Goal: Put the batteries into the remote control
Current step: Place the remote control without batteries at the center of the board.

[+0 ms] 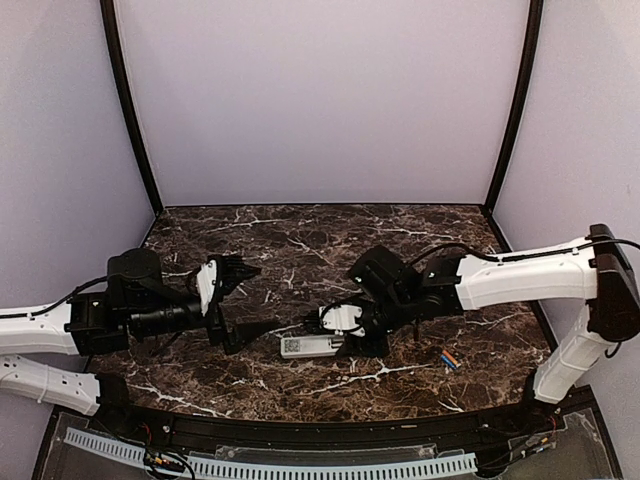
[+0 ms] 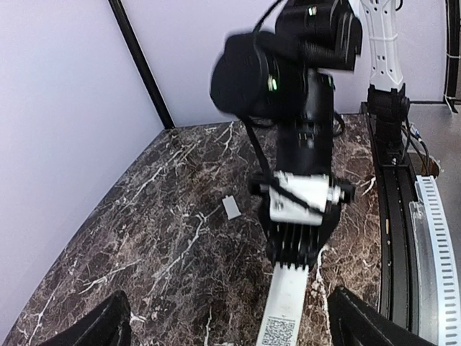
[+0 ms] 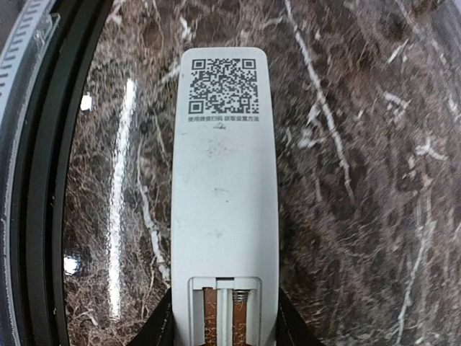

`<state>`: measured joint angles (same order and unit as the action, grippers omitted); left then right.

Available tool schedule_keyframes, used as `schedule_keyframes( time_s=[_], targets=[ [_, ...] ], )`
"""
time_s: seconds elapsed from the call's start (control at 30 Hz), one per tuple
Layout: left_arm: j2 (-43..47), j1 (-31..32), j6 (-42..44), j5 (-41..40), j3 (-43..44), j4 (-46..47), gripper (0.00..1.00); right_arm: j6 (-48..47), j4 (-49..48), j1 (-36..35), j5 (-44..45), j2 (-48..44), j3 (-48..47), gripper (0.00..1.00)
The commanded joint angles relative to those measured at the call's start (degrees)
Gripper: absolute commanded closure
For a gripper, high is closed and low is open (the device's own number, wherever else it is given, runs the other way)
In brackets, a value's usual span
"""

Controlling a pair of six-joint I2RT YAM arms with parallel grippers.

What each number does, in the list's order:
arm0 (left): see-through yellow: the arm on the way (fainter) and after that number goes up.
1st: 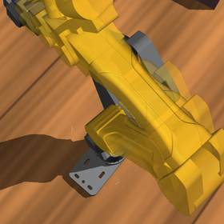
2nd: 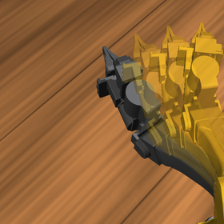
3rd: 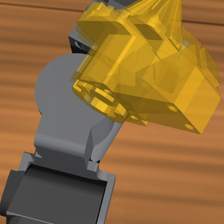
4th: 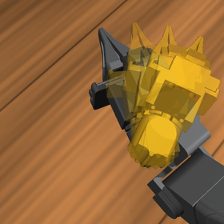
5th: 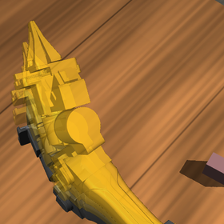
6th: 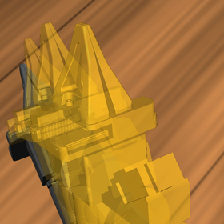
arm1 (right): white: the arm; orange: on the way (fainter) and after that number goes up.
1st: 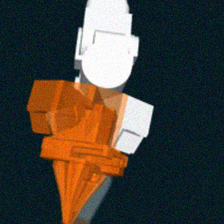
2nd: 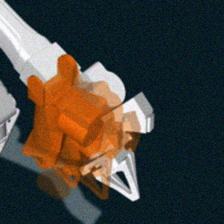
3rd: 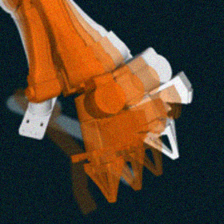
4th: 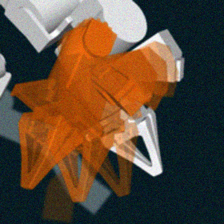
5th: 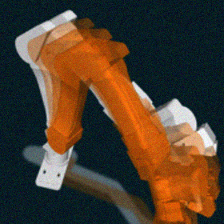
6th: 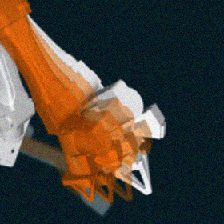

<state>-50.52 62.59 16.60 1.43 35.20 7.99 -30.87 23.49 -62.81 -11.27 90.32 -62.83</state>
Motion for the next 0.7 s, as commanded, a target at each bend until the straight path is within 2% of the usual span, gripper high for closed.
schedule_keyframes(
  time_s=[0.0,0.2,0.67],
  targets=[
    [1.48,0.23,-2.26,-5.7,-0.36,1.71,0.06,6.96,1.1,0.14,3.18,4.9,3.38,0.85],
    [-1.71,0.25,-2.67,-11.08,1.08,-0.57,0.06,9.02,-1.15,0.15,4.18,8.87,4.0,0.82],
    [-1.6,0.17,-2.17,-12.83,0.93,-1.0,0.06,8.35,-1.36,0.14,1.78,14.36,3.51,0.65]
  ],
)
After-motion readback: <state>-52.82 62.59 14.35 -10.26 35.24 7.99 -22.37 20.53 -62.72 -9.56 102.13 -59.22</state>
